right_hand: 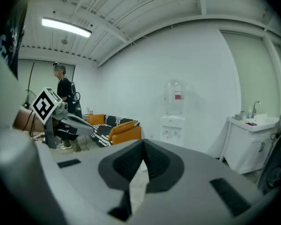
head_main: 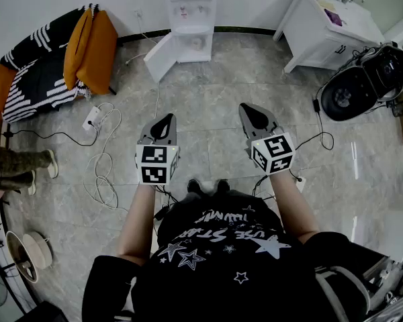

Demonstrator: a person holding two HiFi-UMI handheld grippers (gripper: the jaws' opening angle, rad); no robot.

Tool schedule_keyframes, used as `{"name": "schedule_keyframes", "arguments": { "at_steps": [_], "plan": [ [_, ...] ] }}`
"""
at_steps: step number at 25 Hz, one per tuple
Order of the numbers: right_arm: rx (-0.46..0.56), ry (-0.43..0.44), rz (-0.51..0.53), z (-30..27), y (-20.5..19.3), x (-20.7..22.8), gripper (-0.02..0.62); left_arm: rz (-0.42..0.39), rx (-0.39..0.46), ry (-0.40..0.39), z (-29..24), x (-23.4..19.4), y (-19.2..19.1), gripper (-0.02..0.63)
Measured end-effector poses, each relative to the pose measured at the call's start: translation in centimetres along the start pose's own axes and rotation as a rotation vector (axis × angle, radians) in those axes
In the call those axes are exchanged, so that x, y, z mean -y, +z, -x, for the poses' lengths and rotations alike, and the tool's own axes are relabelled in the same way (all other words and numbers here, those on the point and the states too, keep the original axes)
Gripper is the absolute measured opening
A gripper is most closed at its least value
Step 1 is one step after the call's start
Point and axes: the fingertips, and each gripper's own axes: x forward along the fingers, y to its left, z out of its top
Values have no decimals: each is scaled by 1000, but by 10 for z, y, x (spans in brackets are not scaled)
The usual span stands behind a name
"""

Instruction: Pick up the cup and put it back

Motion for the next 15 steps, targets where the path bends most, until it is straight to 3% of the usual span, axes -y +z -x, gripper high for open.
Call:
{"name": "schedule_keyframes", "arguments": {
  "at_steps": [8, 15],
  "plan": [
    [7, 9, 5, -6, 8, 8, 6, -6, 26, 5, -8, -1, 21, 9],
    [-18, -8, -13, -9, -11, 11, 6, 29, -21, -18, -6, 13, -7, 9]
  ]
}}
